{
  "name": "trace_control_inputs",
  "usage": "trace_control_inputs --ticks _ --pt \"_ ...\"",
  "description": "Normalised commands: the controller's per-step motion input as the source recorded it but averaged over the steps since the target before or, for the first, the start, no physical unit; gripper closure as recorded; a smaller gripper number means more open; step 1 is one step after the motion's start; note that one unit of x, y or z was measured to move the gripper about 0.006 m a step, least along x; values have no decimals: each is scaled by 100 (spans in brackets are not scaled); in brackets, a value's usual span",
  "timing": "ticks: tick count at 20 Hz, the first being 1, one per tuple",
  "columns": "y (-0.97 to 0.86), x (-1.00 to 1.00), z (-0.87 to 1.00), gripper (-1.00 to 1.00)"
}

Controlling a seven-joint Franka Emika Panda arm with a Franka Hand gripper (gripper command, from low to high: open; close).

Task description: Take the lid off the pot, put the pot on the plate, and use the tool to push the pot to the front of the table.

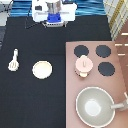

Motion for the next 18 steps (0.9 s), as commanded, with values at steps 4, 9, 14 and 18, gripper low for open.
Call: trace_control_inputs --ticks 4,9,14,18 --pt "27 30 10 -100" --pt "44 65 66 -100" --pt "53 80 75 -100" --pt "53 95 64 -100"
